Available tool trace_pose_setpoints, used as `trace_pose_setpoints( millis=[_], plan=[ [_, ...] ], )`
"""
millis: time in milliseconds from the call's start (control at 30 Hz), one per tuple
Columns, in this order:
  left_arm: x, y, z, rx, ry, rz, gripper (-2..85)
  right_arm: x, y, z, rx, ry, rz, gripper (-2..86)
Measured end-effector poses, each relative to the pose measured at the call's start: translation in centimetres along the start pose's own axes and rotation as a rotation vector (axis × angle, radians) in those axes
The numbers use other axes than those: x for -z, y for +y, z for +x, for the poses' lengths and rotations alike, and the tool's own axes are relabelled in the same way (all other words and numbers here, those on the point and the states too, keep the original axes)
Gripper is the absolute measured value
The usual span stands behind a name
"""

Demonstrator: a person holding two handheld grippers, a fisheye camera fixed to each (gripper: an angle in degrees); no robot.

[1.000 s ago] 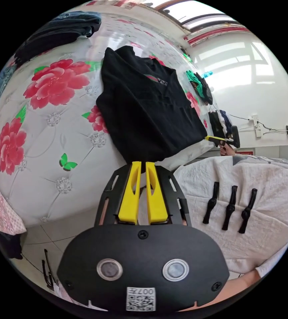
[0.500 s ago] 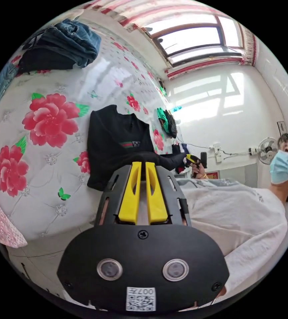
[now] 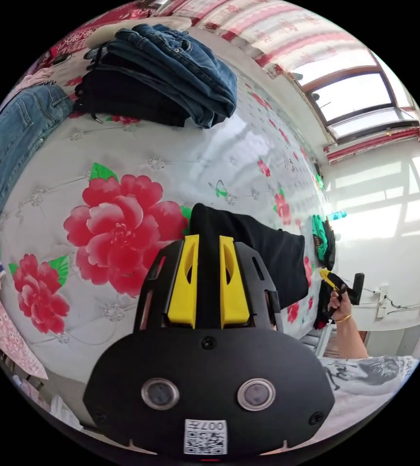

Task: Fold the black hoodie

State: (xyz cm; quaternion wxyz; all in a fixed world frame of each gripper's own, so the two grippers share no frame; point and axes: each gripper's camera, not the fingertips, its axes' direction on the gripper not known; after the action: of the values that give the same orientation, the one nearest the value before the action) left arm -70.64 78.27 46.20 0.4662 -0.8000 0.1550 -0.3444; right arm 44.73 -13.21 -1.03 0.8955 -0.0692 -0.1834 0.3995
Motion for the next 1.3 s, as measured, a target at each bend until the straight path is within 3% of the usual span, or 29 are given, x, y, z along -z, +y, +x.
trace_pose_setpoints(
  millis=[233,400,567,733,867,1100,1300],
  plan=[
    [-0.1,8.3,2.7,-0.132,-0.091,-0.127,8.6,-2.5,4.1,1.3,0.041,0.169,-0.103,8.2],
    [-1.2,11.6,4.9,-0.206,-0.203,-0.120,9.0,-5.3,4.4,0.8,0.135,0.231,-0.194,6.9],
    [-4.7,10.9,6.4,-0.336,-0.342,-0.238,0.9,-8.0,3.1,0.8,0.180,0.325,-0.259,1.8],
    [-2.7,8.8,5.4,-0.375,-0.246,-0.267,-0.3,-2.9,1.8,2.5,0.191,0.261,-0.187,0.4],
    [-4.4,10.0,5.7,-0.398,-0.205,-0.304,2.5,-5.3,2.4,5.7,0.149,0.191,-0.270,1.1],
    [-0.3,11.6,6.5,-0.326,-0.233,-0.123,7.8,-2.6,2.9,5.2,0.176,0.238,-0.142,6.5],
    [-2.7,4.6,8.3,-0.346,-0.219,-0.077,9.4,-5.5,-3.6,4.6,0.190,0.215,-0.083,8.3]
  ],
)
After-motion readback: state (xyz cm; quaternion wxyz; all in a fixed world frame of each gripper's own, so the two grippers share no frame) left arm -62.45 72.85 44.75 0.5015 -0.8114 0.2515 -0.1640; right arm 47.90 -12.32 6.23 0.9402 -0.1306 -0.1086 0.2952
